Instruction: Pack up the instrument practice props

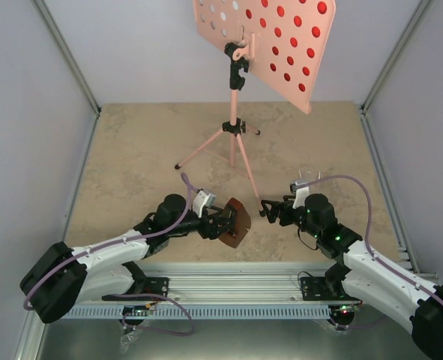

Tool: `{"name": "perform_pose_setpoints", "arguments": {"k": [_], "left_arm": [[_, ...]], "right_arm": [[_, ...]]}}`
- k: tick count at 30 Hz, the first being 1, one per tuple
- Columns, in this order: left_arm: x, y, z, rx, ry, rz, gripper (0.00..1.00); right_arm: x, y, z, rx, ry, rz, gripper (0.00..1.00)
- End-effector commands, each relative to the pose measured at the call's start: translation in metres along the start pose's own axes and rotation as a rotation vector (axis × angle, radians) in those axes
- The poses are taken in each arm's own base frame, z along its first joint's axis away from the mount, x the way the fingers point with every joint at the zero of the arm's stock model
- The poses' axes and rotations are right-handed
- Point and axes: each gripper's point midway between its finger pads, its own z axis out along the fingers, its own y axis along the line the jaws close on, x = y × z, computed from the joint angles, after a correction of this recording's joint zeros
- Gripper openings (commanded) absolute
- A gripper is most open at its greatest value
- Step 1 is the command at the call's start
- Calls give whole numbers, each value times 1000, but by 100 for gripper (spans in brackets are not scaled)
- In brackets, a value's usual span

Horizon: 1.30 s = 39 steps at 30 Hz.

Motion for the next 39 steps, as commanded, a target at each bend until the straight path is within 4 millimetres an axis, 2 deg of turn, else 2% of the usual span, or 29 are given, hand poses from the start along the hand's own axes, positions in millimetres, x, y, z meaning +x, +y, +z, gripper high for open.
{"name": "perform_pose_setpoints", "arguments": {"k": [1,9,14,16,19,22,26,29,34,39], "left_arm": [[-12,-11,4,49,-17,51,77],[-10,-10,3,40,-17,51,65],[-11,-10,1,37,-23,52,61],[-11,-11,0,39,-26,49,64],[-12,-12,-2,44,-35,43,78],[-16,-15,-6,51,-65,25,85],[-19,-16,-16,52,-124,-59,89],[-10,-15,-24,69,-152,-151,91],[9,-5,-33,51,-169,-270,94],[23,7,-33,0,-138,-307,94]], "right_arm": [[0,0,0,-12,-11,13,98],[3,-1,0,-12,-4,12,98],[4,-1,1,-13,-1,14,98],[4,-1,1,-14,0,15,98],[3,0,0,-15,-1,14,98],[5,-1,0,-12,3,15,98],[7,-3,-1,-3,17,24,98],[13,-2,-1,-12,44,36,98],[39,4,-1,-76,127,94,96],[74,13,-1,-182,220,180,81]]}}
